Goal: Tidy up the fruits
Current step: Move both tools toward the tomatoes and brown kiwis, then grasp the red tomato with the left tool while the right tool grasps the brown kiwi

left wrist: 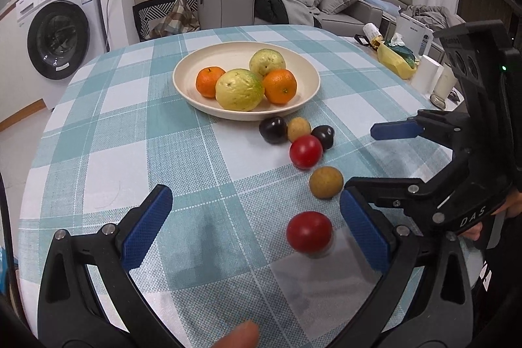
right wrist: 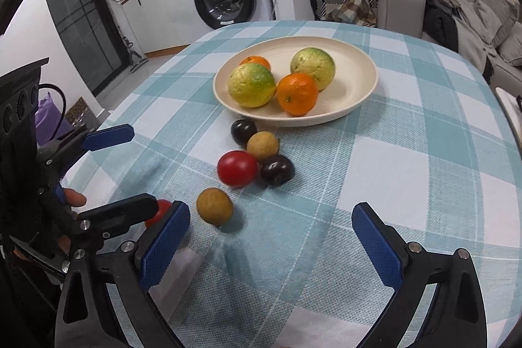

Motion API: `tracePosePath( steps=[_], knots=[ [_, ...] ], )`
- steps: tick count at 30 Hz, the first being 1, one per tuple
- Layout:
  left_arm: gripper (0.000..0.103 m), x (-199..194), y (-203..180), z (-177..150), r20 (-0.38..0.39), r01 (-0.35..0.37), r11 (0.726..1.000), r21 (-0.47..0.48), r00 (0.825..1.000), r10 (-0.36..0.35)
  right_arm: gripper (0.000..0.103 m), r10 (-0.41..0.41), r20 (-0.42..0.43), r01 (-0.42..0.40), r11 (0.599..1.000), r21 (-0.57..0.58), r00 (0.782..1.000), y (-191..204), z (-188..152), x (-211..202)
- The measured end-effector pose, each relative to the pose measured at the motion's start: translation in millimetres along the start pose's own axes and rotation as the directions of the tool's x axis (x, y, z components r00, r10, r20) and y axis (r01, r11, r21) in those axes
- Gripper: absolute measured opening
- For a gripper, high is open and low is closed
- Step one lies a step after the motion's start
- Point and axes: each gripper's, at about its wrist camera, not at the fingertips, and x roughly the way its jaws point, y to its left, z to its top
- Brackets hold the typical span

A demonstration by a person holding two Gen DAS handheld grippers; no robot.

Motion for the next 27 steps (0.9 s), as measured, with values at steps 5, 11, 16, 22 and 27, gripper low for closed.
tracePosePath(
  steps=[5,11,16,22,27],
  knots=[
    [0.102,0.0,7.3,1.2,0.003,0.003,1.000,-0.024,1.000,-0.003,0.085,0.041,-0.026,-0.042,0.998,-0.037,0.999,10.3,-3.0,7.4],
    [0.102,-3.5,16.3,3.7,0.017,0.010,0.999,-0.044,1.000,-0.010,0.068,0.043,-0.032,-0.045,0.997,-0.067,0.999,21.4,-5.7,16.0],
    [0.102,-2.0,20.0,3.8,0.013,0.012,0.999,-0.051,1.000,-0.011,0.054,0.052,-0.020,-0.053,0.996,-0.078,0.998,26.0,-5.4,15.4],
    [0.102,2.3,17.2,2.4,0.002,0.012,0.999,-0.044,1.000,-0.012,0.041,0.061,-0.024,-0.063,0.993,-0.096,0.998,32.6,-5.4,18.5],
    [0.102,2.6,15.9,2.0,-0.001,0.014,0.999,-0.040,1.000,-0.014,0.029,0.052,-0.020,-0.054,0.992,-0.118,0.998,36.3,-5.3,19.9]
  ],
)
